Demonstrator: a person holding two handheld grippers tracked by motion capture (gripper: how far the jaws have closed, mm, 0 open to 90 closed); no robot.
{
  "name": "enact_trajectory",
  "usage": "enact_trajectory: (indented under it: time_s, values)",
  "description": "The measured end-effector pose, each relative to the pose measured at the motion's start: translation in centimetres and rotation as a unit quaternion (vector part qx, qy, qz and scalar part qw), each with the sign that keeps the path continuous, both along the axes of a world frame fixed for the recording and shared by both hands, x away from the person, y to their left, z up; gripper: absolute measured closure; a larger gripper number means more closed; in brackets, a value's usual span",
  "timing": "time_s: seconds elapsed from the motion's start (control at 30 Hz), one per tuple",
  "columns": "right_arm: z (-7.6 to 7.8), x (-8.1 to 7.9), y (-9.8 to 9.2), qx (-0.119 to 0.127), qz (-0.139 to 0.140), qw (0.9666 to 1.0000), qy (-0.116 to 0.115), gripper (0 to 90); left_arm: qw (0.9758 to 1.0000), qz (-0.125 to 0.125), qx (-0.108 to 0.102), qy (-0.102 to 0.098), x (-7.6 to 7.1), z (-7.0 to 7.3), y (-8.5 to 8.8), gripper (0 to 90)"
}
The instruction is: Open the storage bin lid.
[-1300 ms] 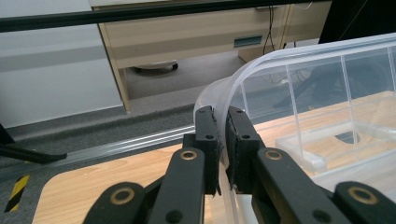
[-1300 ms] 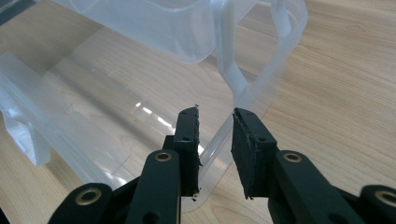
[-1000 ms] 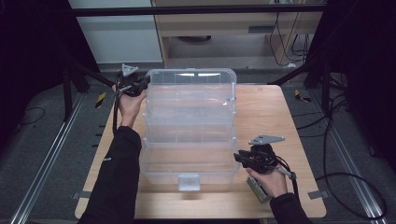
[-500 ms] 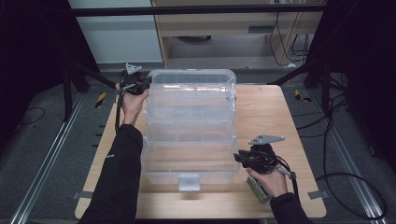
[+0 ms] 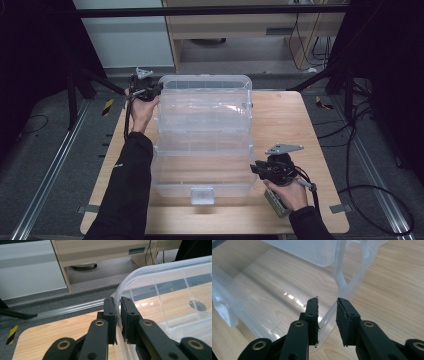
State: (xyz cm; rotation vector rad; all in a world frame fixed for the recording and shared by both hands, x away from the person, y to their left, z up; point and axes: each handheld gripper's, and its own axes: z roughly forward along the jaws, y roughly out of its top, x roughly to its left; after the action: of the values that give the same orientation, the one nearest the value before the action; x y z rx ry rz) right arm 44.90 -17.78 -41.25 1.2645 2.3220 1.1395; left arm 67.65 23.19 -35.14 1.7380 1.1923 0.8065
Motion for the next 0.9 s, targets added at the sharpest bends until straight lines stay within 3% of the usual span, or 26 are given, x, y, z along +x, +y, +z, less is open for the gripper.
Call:
enact_trajectory:
  time_s: [0.13,0.2,0.23,0.37,0.43,0.53,0.57,0.6,0.63,0.67,0.77,0.8,0.83,0.87,0.9]
  values:
    - [0.0,0.0,0.0,0.001,-0.002,1.0,0.001,71.6,1.0,-0.003,0.003,0.005,0.2,-0.2,0.1,78.8]
    - [0.0,0.0,0.0,0.001,-0.001,1.0,0.0,71.7,1.0,-0.006,-0.002,0.006,0.2,-0.4,0.3,75.2]
    - [0.0,-0.1,0.0,0.0,-0.001,1.0,0.001,71.7,0.9997,-0.014,-0.018,0.004,0.1,-0.5,0.9,72.7]
    - [0.0,0.0,0.1,0.002,-0.003,1.0,0.006,70.8,0.9998,-0.01,-0.015,0.001,-0.5,-0.1,1.6,66.6]
    - [0.0,0.1,0.0,0.006,-0.004,0.9999,0.011,70.8,0.9996,-0.012,-0.025,0.0,-1.6,0.5,2.6,64.4]
    - [0.0,0.0,0.1,0.002,-0.006,0.9999,0.008,70.9,0.9995,-0.018,-0.027,-0.006,-2.6,1.0,3.2,62.1]
    - [0.0,0.0,0.1,0.002,-0.006,0.9999,0.009,70.9,0.9997,-0.017,-0.015,-0.009,-3.7,1.4,3.7,60.4]
    - [0.0,0.0,0.1,0.004,-0.005,0.9999,0.009,70.8,0.9997,-0.017,-0.015,-0.009,-3.7,1.4,3.7,59.4]
    - [0.0,0.0,0.1,0.005,-0.006,0.9999,0.009,70.8,0.9996,-0.016,-0.023,-0.011,-4.7,1.8,4.3,58.6]
    - [0.0,0.0,0.1,0.005,-0.006,0.9999,0.009,70.8,0.9996,-0.016,-0.023,-0.011,-4.7,1.8,4.3,57.4]
    - [0.0,0.0,0.2,0.002,-0.007,0.9999,0.009,70.9,0.9994,-0.021,-0.022,-0.013,-6.7,2.1,5.0,54.8]
    - [0.0,0.0,0.2,0.002,-0.007,0.9999,0.009,70.9,0.9994,-0.021,-0.022,-0.013,-6.7,2.1,5.0,53.6]
    - [0.0,0.0,0.2,0.001,-0.007,0.9999,0.009,70.9,0.9992,-0.027,-0.024,-0.013,-7.9,2.1,5.3,52.3]
    - [0.0,0.0,0.2,0.001,-0.007,0.9999,0.009,70.9,0.9992,-0.027,-0.024,-0.013,-7.9,2.1,5.3,51.1]
    - [0.0,0.0,0.2,0.002,-0.007,0.9999,0.01,70.9,0.9989,-0.036,-0.026,-0.016,-9.4,1.9,5.6,49.6]
